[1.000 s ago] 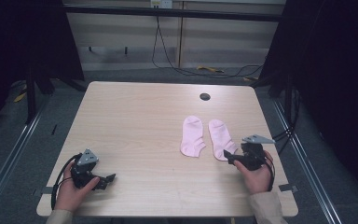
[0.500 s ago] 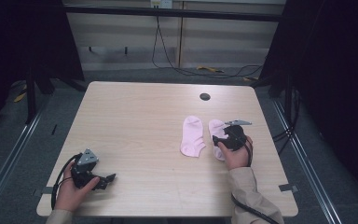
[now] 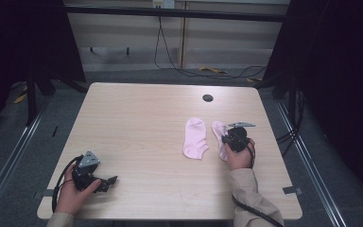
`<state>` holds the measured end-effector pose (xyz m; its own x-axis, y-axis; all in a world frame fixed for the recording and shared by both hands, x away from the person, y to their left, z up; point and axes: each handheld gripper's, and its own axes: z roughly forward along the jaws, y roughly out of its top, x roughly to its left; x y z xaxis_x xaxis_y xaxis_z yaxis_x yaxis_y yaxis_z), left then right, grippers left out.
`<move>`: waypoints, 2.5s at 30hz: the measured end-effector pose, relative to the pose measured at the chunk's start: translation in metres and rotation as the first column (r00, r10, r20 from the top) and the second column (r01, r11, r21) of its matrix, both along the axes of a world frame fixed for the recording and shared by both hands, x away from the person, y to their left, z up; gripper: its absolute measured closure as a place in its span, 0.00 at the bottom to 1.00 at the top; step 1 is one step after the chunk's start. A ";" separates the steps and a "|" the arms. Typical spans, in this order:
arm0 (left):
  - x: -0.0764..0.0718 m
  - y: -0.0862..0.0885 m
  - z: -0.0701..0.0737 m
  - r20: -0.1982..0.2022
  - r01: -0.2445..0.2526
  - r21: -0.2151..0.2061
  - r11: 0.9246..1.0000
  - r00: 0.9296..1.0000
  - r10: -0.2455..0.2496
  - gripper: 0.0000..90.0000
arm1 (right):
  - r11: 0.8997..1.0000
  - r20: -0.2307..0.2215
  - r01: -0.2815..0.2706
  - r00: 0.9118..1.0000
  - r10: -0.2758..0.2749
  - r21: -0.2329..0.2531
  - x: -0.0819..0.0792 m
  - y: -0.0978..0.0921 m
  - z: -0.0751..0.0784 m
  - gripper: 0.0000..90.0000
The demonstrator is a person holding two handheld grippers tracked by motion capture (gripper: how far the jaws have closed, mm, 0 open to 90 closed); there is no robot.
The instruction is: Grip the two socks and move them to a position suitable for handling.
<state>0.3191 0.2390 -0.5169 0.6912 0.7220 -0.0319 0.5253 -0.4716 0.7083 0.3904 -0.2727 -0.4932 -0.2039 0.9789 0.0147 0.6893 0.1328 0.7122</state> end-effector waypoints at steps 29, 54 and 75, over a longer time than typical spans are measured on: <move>0.000 0.000 0.000 0.000 0.000 0.000 1.000 1.000 0.000 0.00 | 0.756 0.149 -0.652 0.754 0.640 0.054 -0.101 0.091 0.059 0.95; 0.000 0.000 0.000 0.001 0.001 0.000 1.000 1.000 -0.001 0.00 | 0.967 0.083 -0.251 0.965 0.247 0.042 -0.017 0.085 0.023 0.40; -0.001 0.000 0.000 -0.002 0.003 -0.005 1.000 1.000 -0.003 0.00 | 0.989 0.002 -0.147 0.989 0.147 0.012 0.024 0.106 -0.005 0.92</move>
<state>0.3184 0.2386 -0.5171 0.6933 0.7197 -0.0372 0.5254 -0.4695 0.7096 0.4147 -0.1662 -0.4985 -0.3459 0.9379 0.0266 0.6623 0.2240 0.7150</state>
